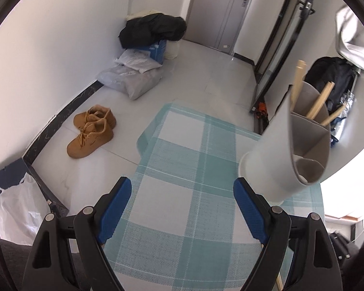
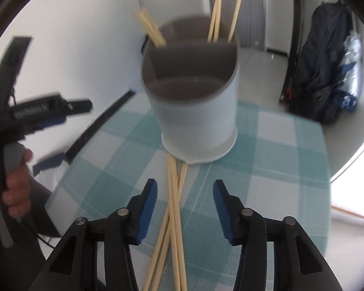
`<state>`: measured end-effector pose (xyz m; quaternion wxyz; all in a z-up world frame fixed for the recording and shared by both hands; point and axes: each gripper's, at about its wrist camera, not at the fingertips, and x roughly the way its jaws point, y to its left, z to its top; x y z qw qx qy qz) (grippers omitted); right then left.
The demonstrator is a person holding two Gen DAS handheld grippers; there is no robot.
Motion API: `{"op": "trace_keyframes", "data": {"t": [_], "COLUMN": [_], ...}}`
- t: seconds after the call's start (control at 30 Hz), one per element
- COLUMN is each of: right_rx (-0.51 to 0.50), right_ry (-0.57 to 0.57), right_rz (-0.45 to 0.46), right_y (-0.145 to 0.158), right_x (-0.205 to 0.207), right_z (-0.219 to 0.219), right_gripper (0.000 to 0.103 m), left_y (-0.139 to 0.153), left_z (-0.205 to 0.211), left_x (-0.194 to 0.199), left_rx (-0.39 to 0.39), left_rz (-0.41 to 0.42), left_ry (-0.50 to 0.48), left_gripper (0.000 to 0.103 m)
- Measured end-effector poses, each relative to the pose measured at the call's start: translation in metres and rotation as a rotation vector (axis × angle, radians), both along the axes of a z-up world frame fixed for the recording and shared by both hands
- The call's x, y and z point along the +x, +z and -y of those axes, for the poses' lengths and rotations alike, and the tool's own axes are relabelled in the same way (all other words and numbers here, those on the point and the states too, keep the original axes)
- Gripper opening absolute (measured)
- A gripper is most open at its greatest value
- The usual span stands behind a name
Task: Organize utensils
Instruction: 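Lower the right gripper to the chopsticks beside the holder and grasp them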
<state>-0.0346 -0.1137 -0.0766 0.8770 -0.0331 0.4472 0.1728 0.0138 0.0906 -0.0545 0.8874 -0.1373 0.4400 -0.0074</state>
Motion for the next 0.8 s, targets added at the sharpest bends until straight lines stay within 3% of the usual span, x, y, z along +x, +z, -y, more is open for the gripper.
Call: {"op": "trace_keyframes", "data": {"t": [0.23,0.5,0.8], "right_rx": [-0.013,-0.008,0.092], "right_ry": [0.026,0.044,-0.007], "right_rz": [-0.125,-0.144,-0.246], "right_y": [-0.037,-0.039,-0.04], "right_x": [0.022,0.013,0.001], "right_z": [-0.011,-0.017,-0.003], "right_gripper": [0.022,0.005,0.004], "left_y": [-0.008,-0.014,-0.013], "left_z": [-0.008,-0.015,-0.016], "left_x": [0.007,0.01,0.009], "left_rx": [-0.029,-0.038,-0.05], "left_rz": [-0.039,-0.075,-0.082], "left_ry": [0.008,0.015,0.004], "left_gripper": [0.083,0.083,0.083]}}
